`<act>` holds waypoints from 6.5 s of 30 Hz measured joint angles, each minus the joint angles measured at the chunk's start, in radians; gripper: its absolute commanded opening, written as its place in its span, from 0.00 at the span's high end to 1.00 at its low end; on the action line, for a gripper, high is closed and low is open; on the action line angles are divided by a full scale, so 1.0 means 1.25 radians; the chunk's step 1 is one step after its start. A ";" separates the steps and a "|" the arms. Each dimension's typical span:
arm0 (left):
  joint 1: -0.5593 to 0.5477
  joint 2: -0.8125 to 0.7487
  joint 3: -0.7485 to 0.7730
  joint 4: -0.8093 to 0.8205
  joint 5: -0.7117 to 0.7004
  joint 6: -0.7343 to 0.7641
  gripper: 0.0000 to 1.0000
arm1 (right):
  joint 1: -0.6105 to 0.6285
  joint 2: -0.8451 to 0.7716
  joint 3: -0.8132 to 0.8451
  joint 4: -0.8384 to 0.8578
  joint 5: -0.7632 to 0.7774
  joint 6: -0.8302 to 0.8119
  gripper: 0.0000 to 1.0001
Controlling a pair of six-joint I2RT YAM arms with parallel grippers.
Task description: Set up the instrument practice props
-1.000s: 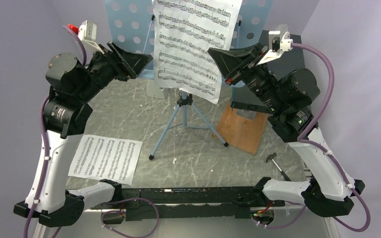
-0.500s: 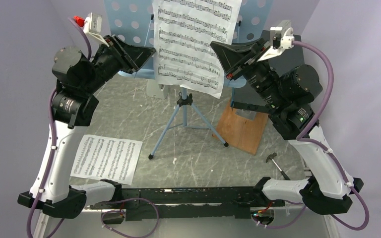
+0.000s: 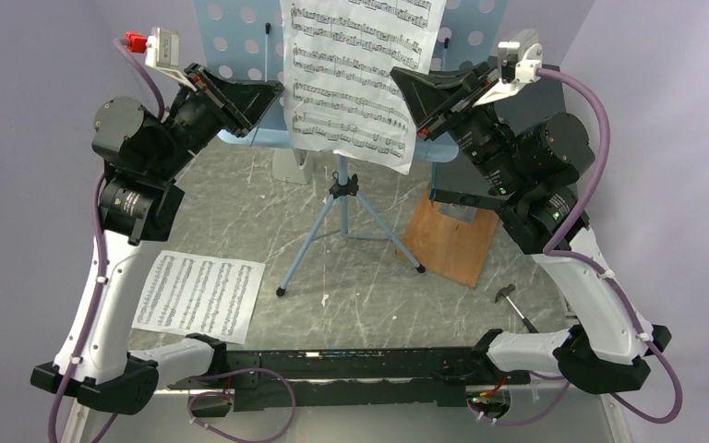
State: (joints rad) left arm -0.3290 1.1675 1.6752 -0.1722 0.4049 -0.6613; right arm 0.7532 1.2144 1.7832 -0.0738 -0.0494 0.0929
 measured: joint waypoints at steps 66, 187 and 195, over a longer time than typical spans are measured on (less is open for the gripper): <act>0.002 -0.088 -0.140 0.170 0.090 0.096 0.24 | 0.021 0.258 0.086 0.271 -0.132 0.077 0.65; 0.605 0.198 -0.739 -0.423 -0.358 -0.067 0.01 | 0.437 0.778 -0.339 0.272 0.210 0.923 0.49; 0.605 0.198 -0.739 -0.423 -0.358 -0.067 0.00 | 0.407 0.779 -0.385 0.396 0.171 0.860 0.69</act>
State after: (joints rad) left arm 0.4271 1.4155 0.7517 -0.7010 -0.0422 -0.7444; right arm 1.2617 2.1880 1.3018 0.4210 0.1638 1.1679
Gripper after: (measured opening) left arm 0.995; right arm 0.349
